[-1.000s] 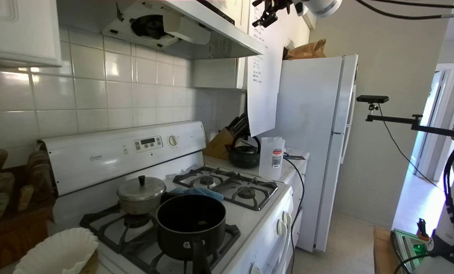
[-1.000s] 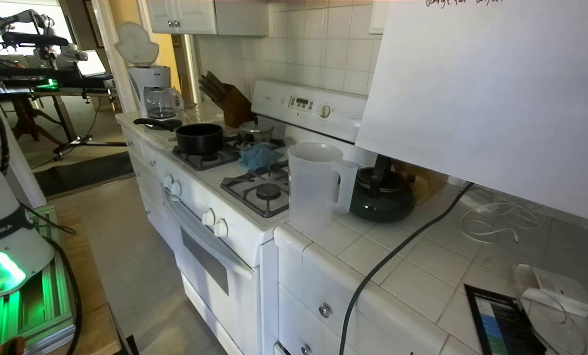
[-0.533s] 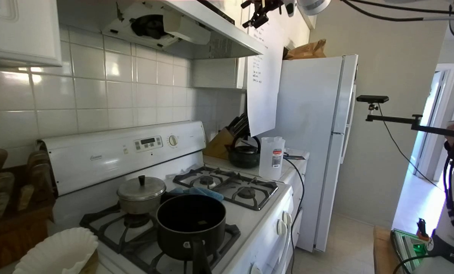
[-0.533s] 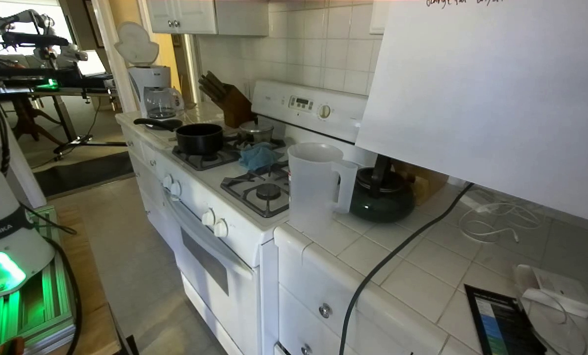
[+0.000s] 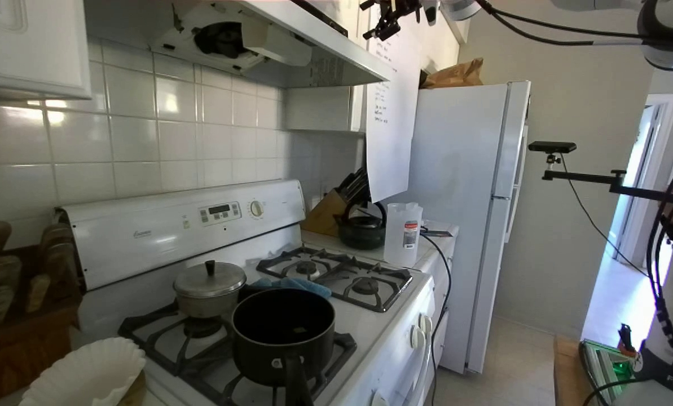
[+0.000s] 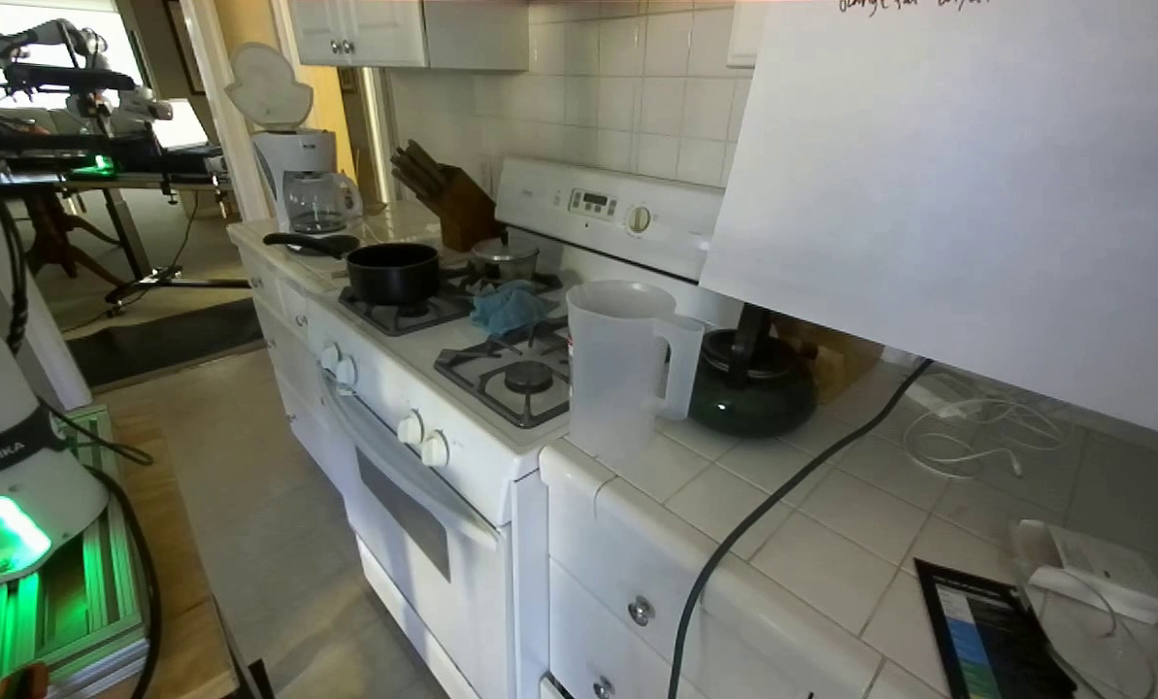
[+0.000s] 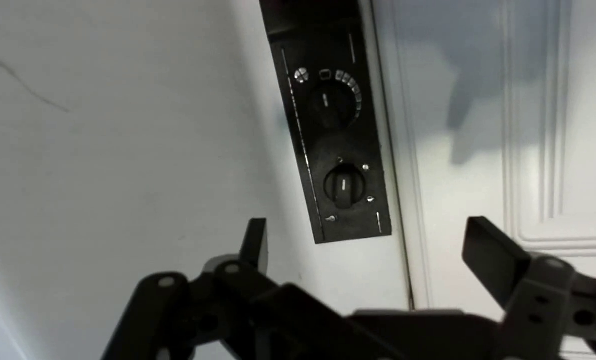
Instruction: Flip the switch at the top
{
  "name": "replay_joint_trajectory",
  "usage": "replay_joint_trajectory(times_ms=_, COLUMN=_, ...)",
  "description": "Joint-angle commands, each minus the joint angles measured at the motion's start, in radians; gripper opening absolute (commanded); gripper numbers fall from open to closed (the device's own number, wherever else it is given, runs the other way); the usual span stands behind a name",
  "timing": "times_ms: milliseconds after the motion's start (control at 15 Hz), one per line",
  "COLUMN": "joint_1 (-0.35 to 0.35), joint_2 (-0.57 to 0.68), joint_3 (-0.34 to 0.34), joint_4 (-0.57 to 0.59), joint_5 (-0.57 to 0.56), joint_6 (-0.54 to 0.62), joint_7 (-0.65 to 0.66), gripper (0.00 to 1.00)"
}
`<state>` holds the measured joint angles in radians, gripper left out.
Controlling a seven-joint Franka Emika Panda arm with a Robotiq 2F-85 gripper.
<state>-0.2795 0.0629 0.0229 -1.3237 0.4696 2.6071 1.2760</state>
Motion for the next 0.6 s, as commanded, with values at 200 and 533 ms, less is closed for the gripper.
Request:
replay_joint_trajectory(times_ms=200, joint_1=-0.007, joint_2=0.052, joint_3=0.013, joint_4=0.053, joint_5=0.079, joint_6=0.005, joint_7=-0.061, gripper=1.00)
replay_joint_trajectory(times_ms=533, joint_1=-0.011, joint_2=0.099, joint_3=0.025, joint_4=0.096, joint_5=0.172, joint_6=0.009, joint_7=-0.150, gripper=0.99)
